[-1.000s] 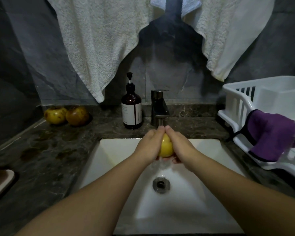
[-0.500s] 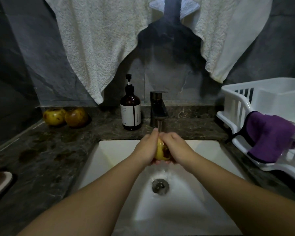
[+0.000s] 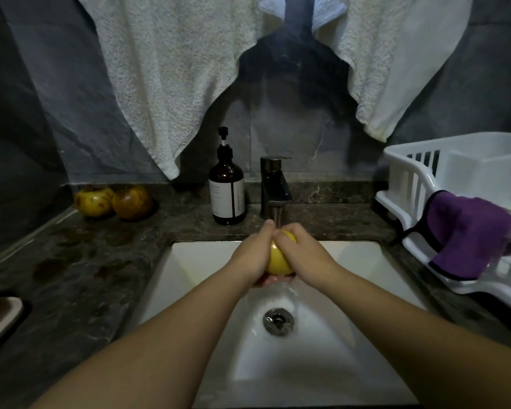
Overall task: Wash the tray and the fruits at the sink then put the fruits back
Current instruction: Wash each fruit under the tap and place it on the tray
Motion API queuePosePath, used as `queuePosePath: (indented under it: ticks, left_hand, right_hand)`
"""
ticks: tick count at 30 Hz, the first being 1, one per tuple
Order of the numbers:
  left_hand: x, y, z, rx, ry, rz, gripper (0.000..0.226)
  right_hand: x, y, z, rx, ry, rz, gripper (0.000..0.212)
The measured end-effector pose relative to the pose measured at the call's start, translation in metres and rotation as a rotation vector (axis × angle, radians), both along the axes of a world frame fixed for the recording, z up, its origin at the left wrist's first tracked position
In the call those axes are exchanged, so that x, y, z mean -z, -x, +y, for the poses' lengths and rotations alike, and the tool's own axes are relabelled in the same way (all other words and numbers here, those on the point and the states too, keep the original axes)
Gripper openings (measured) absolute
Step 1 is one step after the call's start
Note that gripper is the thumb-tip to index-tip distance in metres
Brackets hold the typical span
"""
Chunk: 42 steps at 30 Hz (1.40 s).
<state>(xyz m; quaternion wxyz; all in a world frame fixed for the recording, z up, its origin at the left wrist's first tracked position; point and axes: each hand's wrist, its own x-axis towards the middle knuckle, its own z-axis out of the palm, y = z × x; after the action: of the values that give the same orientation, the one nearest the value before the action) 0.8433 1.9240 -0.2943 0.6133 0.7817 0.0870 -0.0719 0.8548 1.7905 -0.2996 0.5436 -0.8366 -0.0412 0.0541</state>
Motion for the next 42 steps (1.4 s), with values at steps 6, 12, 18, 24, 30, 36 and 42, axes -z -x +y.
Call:
queuePosePath:
  ticks: [6, 12, 18, 24, 30, 36, 42]
  left_hand:
    - [0.003, 0.001, 0.002, -0.036, -0.025, -0.053, 0.052]
    - [0.002, -0.001, 0.004, -0.082, 0.014, -0.062, 0.053]
    - [0.002, 0.0, 0.01, -0.09, 0.029, -0.044, 0.057]
    - [-0.001, 0.006, 0.008, -0.064, 0.089, 0.028, 0.052]
    - [-0.003, 0.007, 0.006, -0.049, 0.089, 0.002, 0.059]
    - [-0.002, 0.009, 0.005, -0.079, 0.065, -0.077, 0.059]
    - [-0.003, 0.008, 0.005, -0.084, 0.069, -0.105, 0.054]
  right_hand:
    - [-0.002, -0.002, 0.005, -0.001, -0.022, 0.127, 0.046]
    - [-0.004, -0.003, 0.007, -0.001, -0.044, 0.068, 0.041]
    - [-0.004, -0.002, 0.01, -0.065, 0.022, -0.021, 0.037]
    - [0.0, -0.005, 0.013, -0.047, 0.042, -0.077, 0.036]
    - [-0.002, -0.005, 0.014, -0.012, 0.04, -0.119, 0.048]
    - [-0.002, -0.007, 0.017, 0.036, 0.083, -0.123, 0.039]
    - [-0.001, -0.007, 0.017, 0.025, 0.007, -0.029, 0.046]
